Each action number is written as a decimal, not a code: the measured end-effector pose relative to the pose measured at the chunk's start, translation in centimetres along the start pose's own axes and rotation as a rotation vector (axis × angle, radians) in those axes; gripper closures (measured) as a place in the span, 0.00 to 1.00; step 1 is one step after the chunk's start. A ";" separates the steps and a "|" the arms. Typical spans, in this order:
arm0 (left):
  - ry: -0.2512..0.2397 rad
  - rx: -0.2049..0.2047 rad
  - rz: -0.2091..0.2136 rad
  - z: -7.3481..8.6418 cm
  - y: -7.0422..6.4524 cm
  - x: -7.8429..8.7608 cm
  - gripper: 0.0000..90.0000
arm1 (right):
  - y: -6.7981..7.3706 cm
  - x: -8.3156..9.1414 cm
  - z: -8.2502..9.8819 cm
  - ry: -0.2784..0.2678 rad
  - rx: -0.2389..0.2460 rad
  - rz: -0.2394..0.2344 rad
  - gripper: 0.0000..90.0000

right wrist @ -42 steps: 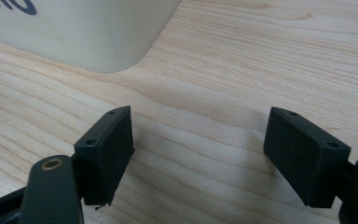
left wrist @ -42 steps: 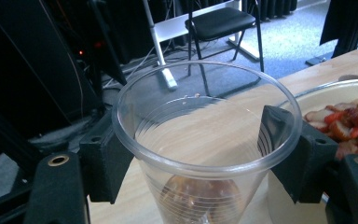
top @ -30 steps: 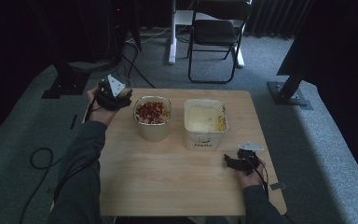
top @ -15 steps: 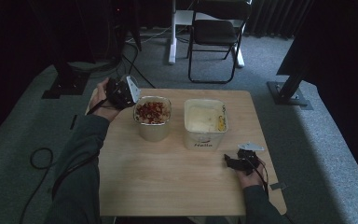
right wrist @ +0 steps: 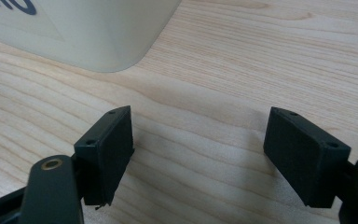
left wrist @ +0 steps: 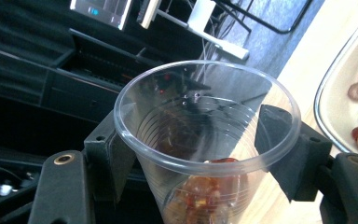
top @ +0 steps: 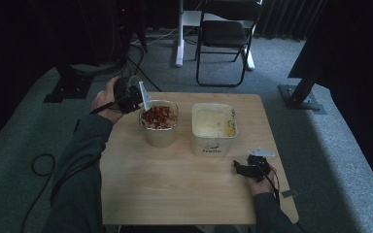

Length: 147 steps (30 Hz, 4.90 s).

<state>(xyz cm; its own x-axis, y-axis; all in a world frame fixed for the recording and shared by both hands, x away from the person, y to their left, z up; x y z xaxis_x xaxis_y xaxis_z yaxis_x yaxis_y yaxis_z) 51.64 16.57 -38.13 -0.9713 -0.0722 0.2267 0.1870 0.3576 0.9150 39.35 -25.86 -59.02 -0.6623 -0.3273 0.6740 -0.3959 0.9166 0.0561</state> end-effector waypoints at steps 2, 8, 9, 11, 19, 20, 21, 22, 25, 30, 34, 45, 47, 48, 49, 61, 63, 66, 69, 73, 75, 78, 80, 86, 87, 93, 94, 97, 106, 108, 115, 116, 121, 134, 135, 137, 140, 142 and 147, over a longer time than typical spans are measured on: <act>0.000 -0.020 0.000 -0.1 -0.1 -0.1 0.34 | 0.0 0.0 0.0 0.000 0.000 0.000 0.26; 0.017 -0.093 -0.007 -0.1 -0.2 -0.3 0.35 | 0.0 0.0 0.0 0.000 0.000 0.000 0.26; 0.018 -0.114 -0.010 -0.1 -0.3 -0.3 0.35 | 0.0 0.0 0.0 0.000 0.000 0.000 0.26; 0.020 -0.150 -0.013 -0.2 -0.3 -0.3 0.35 | 0.0 0.0 0.0 0.000 0.000 0.000 0.26; 0.038 -0.310 -0.040 -0.7 -0.7 -0.3 0.35 | 0.0 0.0 0.0 0.000 -0.001 0.000 0.26; 0.041 -0.336 -0.046 -0.8 -0.8 -0.3 0.35 | 0.0 0.0 0.0 0.000 0.000 0.000 0.26; 0.042 -0.356 -0.049 -0.8 -0.9 -0.3 0.35 | 0.0 0.0 0.0 0.000 -0.001 0.000 0.26; 0.044 -0.397 -0.054 -0.9 -1.0 -0.3 0.35 | 0.0 0.0 0.0 0.000 0.000 0.000 0.26; 0.044 -0.469 -0.067 -1.2 -1.3 -0.2 0.36 | 0.0 0.0 0.0 -0.001 0.001 0.000 0.26; 0.035 -0.557 -0.086 -1.8 -1.7 -0.1 0.36 | 0.0 0.0 0.0 -0.001 -0.001 0.000 0.26; 0.030 -0.604 -0.091 -2.1 -2.1 0.1 0.37 | 0.0 0.0 0.0 -0.002 0.001 0.000 0.26; 0.028 -0.729 -0.128 -2.7 -2.5 0.4 0.38 | 0.0 0.0 0.0 -0.001 0.000 0.000 0.26; 0.031 -0.743 -0.133 -2.7 -2.5 0.4 0.38 | 0.0 0.0 0.0 -0.001 0.001 0.000 0.26; 0.029 -0.748 -0.133 -2.7 -2.6 0.3 0.38 | 0.0 0.0 0.0 -0.001 0.000 0.000 0.26; 0.030 -0.764 -0.138 -2.7 -2.6 0.3 0.38 | 0.0 0.0 0.0 -0.001 0.000 0.000 0.26; 0.041 -0.797 -0.149 -2.5 -2.6 0.3 0.39 | 0.0 0.0 0.0 -0.001 0.001 0.000 0.26; 0.040 -0.793 -0.147 -2.5 -2.6 0.3 0.39 | 0.0 0.0 0.0 -0.002 0.002 0.001 0.26; 0.040 -0.793 -0.148 -2.5 -2.6 0.3 0.39 | 0.0 0.0 0.0 -0.002 0.002 0.001 0.26; 0.041 -0.780 -0.149 -2.5 -2.5 0.4 0.39 | 0.0 0.0 0.0 -0.001 0.000 0.000 0.26; 0.044 -0.780 -0.153 -2.5 -2.4 0.5 0.40 | 0.0 0.0 0.0 -0.002 0.002 0.000 0.26; 0.035 -0.754 -0.148 -2.8 -2.3 0.7 0.41 | 0.0 0.0 0.0 -0.001 0.001 0.000 0.26; 0.037 -0.755 -0.162 -3.0 -2.1 0.6 0.41 | 0.0 0.0 0.0 -0.001 0.000 0.000 0.26; 0.038 -0.753 -0.162 -3.2 -2.2 0.6 0.41 | 0.0 0.0 0.0 -0.001 0.000 0.000 0.26; 0.030 -0.800 -0.167 -3.4 -2.6 0.7 0.42 | 0.0 0.0 0.0 -0.001 0.001 0.000 0.26; 0.034 -0.789 -0.155 -3.4 -2.7 0.7 0.42 | 0.0 0.0 0.0 -0.002 0.001 0.000 0.26; 0.036 -0.795 -0.163 -3.5 -2.5 0.8 0.42 | 0.0 0.0 0.0 -0.001 0.000 0.000 0.26; 0.028 -0.806 -0.175 -3.6 -2.5 0.9 0.42 | 0.0 0.0 0.0 -0.001 0.001 0.000 0.26; 0.013 -0.799 -0.179 -3.8 -2.5 1.0 0.41 | 0.0 0.0 0.0 -0.001 0.001 0.000 0.26; 0.034 -0.784 -0.150 -3.5 -2.7 0.9 0.41 | 0.0 0.0 0.0 -0.001 0.001 0.000 0.26; 0.028 -0.801 -0.161 -3.6 -2.7 1.0 0.41 | 0.0 0.0 0.0 -0.001 0.000 -0.001 0.26; 0.053 -0.799 -0.166 -3.6 -2.6 0.7 0.41 | 0.0 0.0 0.0 -0.001 0.003 -0.003 0.26; 0.035 -0.805 -0.163 -3.7 -2.7 0.9 0.41 | 0.0 0.0 0.0 -0.002 0.004 -0.003 0.26; 0.036 -0.812 -0.170 -4.0 -2.9 0.8 0.41 | 0.0 0.0 0.0 -0.002 0.004 -0.003 0.26; 0.055 -0.805 -0.171 -3.9 -2.9 0.6 0.41 | 0.0 0.0 0.0 -0.002 0.004 -0.003 0.26; 0.043 -0.821 -0.175 -4.0 -3.0 0.7 0.41 | 0.0 0.0 0.0 -0.002 0.004 -0.003 0.26; 0.061 -0.802 -0.172 -3.8 -2.9 0.5 0.41 | 0.0 0.0 0.0 -0.002 0.005 -0.003 0.26; 0.057 -0.806 -0.180 -3.9 -2.9 0.5 0.41 | 0.0 0.0 0.0 -0.002 0.005 -0.003 0.26; 0.052 -0.781 -0.159 -4.1 -2.9 0.7 0.41 | 0.0 0.0 0.0 -0.002 0.005 -0.003 0.26; 0.033 -0.803 -0.145 -4.3 -3.4 0.9 0.41 | 0.0 0.0 -0.1 -0.002 0.005 -0.003 0.26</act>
<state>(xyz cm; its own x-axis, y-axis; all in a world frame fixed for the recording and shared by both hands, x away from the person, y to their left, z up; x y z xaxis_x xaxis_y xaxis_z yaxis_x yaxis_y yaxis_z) 50.81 11.29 -39.58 -0.9915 -0.0980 0.0856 0.1199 -0.4330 0.8934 39.40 -25.80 -59.01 -0.6623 -0.3310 0.6721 -0.4015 0.9142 0.0545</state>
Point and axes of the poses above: each handheld gripper's, and its own axes: x roughly backward along the jaws, z roughly out of its underside, y roughly to its left, the point moved 6 cm from there along -x, roughly forward along the jaws, and after that the axes turned 4 degrees about -z, right-handed, at the moved point
